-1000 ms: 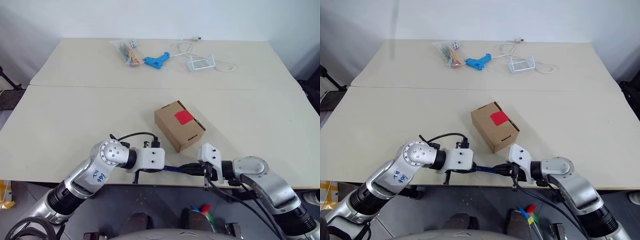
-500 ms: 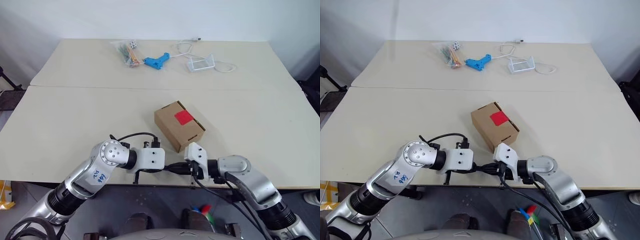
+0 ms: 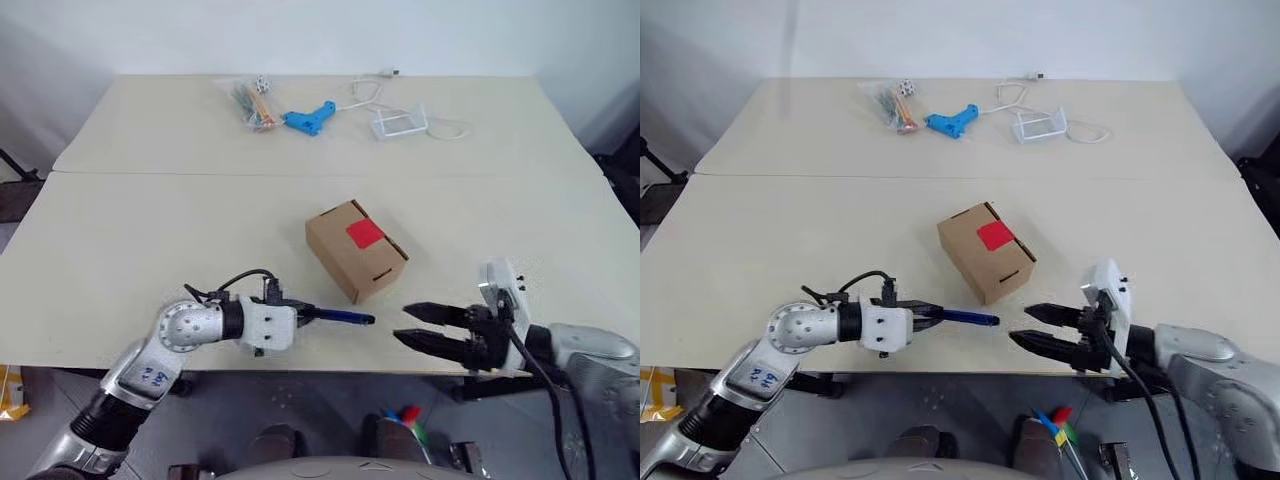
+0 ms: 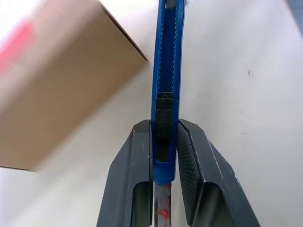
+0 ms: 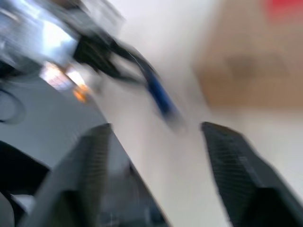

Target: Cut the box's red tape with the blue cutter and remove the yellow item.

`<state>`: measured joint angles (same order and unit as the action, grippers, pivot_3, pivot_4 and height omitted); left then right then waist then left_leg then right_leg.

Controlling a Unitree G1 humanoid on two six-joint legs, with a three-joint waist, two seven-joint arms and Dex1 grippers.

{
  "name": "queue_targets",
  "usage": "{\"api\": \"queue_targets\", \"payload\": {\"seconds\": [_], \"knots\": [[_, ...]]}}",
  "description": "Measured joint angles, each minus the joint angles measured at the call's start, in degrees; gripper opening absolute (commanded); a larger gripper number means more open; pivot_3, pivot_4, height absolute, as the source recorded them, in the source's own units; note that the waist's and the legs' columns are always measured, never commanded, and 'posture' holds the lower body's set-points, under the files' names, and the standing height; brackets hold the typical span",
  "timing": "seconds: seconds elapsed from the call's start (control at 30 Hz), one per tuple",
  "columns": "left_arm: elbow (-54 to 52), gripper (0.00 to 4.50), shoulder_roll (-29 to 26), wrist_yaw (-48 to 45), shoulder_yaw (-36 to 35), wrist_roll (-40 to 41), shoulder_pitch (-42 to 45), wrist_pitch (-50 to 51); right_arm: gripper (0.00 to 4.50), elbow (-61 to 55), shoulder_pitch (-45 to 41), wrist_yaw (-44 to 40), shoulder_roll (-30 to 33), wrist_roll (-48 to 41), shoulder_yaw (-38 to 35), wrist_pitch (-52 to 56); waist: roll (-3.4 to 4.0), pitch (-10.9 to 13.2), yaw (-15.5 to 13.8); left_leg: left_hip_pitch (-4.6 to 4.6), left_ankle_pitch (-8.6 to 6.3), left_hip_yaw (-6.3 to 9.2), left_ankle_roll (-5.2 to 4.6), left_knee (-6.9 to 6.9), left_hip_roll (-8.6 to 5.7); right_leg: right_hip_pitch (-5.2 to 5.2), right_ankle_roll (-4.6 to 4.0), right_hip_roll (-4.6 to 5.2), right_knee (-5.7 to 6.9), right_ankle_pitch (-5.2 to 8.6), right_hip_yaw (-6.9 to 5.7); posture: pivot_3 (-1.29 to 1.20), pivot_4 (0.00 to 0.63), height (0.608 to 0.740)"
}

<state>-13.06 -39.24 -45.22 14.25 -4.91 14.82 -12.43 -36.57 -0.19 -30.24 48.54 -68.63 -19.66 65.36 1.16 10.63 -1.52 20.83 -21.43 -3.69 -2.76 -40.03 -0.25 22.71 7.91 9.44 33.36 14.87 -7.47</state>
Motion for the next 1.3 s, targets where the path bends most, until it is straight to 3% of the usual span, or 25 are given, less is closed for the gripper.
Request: {"api": "queue_targets", "payload": {"seconds": [0.03, 0.23, 0.43, 0.67, 0.83, 1.0, 1.3], "knots": [[0.27, 0.38, 0.31, 0.37, -0.41, -0.03, 0.00, -0.95, 4.49, 0.35, -0.01, 4.59, 0.28, -4.49, -0.29, 1.12, 0.00, 0.00, 0.00, 0.14, 0.01, 0.01, 0.00, -0.01, -0.01, 0.09, 0.01, 0.00, 0.02, -0.01, -0.08, 0.00, 0.150, 0.740], [0.65, 0.38, 3.48, 1.90, -0.60, -1.06, 1.22, -3.90, 4.49, 3.90, -3.45, 26.03, 0.61, -29.44, 5.52, -3.62, -0.03, 0.02, 0.04, 0.31, 0.03, -0.11, -0.08, -0.05, -0.10, 0.19, 0.24, -0.56, 0.03, -0.13, -0.50, 0.00, 0.150, 0.740], [2.53, 0.38, 5.51, 1.97, 0.43, -2.77, 3.47, -5.10, 4.49, 7.04, -11.85, 39.70, 0.60, -41.00, 16.13, -9.90, -0.07, 0.04, -0.02, 0.33, 0.05, -0.22, -0.11, -0.12, -0.02, 0.19, 0.25, -0.75, -0.04, -0.14, -0.39, 0.00, 0.150, 0.740], [2.72, 0.38, 6.64, 1.94, 0.94, -4.48, 4.42, -4.20, 4.49, 7.59, -13.95, 40.60, 1.23, -43.00, 18.39, -11.92, -0.07, 0.04, -0.08, 0.38, 0.04, -0.19, -0.12, -0.12, -0.01, 0.19, 0.28, -0.77, -0.06, -0.15, -0.41, 0.00, 0.150, 0.740], [2.28, 0.38, 6.14, 1.20, 1.01, -4.51, 3.92, -1.87, 4.49, 9.01, -7.51, 35.70, 9.94, -42.90, 12.74, -9.15, -0.09, 0.05, -0.27, 0.40, 0.02, -0.21, -0.17, -0.13, 0.00, 0.17, 0.29, -0.78, -0.16, -0.16, -0.39, 0.00, 0.150, 0.740], [1.41, 0.38, 5.06, 0.52, 1.05, -5.10, 3.95, -0.25, 4.49, 9.50, -6.43, 33.22, 12.12, -43.00, 10.91, -9.10, -0.09, 0.05, 0.15, 0.34, 0.03, -0.28, -0.15, -0.15, 0.08, 0.15, 0.27, -0.84, -0.20, -0.15, -0.29, 0.00, 0.150, 0.740], [-2.34, 0.38, 4.29, -1.34, 3.42, -9.16, 5.47, 4.99, 4.49, 5.93, -14.72, 42.75, 7.67, -43.27, 22.23, -12.80, -0.09, 0.05, 0.09, 0.38, 0.04, -0.26, -0.13, -0.19, 0.07, 0.15, 0.27, -0.84, -0.25, -0.16, -0.30, 0.00, 0.150, 0.740]]}}
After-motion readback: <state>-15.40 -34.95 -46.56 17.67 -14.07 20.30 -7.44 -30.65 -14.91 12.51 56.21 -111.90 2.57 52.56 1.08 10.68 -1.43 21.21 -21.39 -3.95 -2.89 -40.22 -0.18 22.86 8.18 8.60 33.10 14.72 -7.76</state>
